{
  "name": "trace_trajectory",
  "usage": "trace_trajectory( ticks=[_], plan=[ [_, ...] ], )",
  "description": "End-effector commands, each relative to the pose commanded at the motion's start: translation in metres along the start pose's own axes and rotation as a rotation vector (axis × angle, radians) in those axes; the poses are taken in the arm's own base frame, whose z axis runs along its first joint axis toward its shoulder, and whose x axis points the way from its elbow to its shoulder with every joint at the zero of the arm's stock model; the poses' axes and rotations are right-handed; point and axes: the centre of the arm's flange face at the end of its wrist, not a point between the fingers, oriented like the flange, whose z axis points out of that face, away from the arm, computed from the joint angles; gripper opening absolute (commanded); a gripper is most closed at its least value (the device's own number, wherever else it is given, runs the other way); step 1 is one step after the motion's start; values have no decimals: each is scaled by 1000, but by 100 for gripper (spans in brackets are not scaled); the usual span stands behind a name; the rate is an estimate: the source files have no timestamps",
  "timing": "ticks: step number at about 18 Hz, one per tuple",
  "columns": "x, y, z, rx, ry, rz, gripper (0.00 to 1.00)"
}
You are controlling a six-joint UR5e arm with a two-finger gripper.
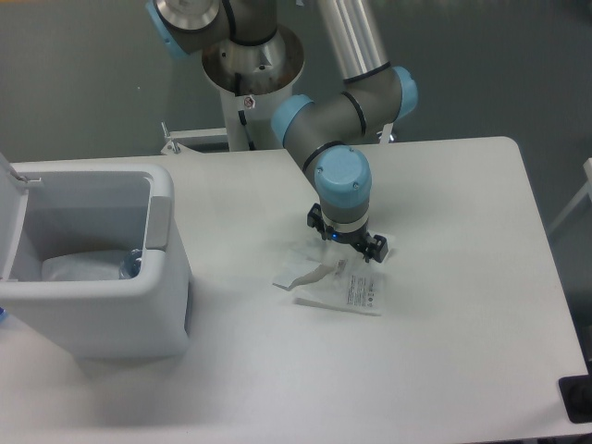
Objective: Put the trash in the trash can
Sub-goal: 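Lower the gripper and pinch the wrapper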
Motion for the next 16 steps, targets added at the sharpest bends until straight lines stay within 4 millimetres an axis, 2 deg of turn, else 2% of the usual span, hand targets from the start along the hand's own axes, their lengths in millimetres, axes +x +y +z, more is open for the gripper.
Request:
trace_trajectory(
  ticks=[13, 15, 16],
  plan=[
    [2, 0, 11, -17, 17, 2, 100],
    [2, 0, 11, -17, 17, 2, 95],
    [2, 0, 9, -16, 14, 2, 89]
  ],
)
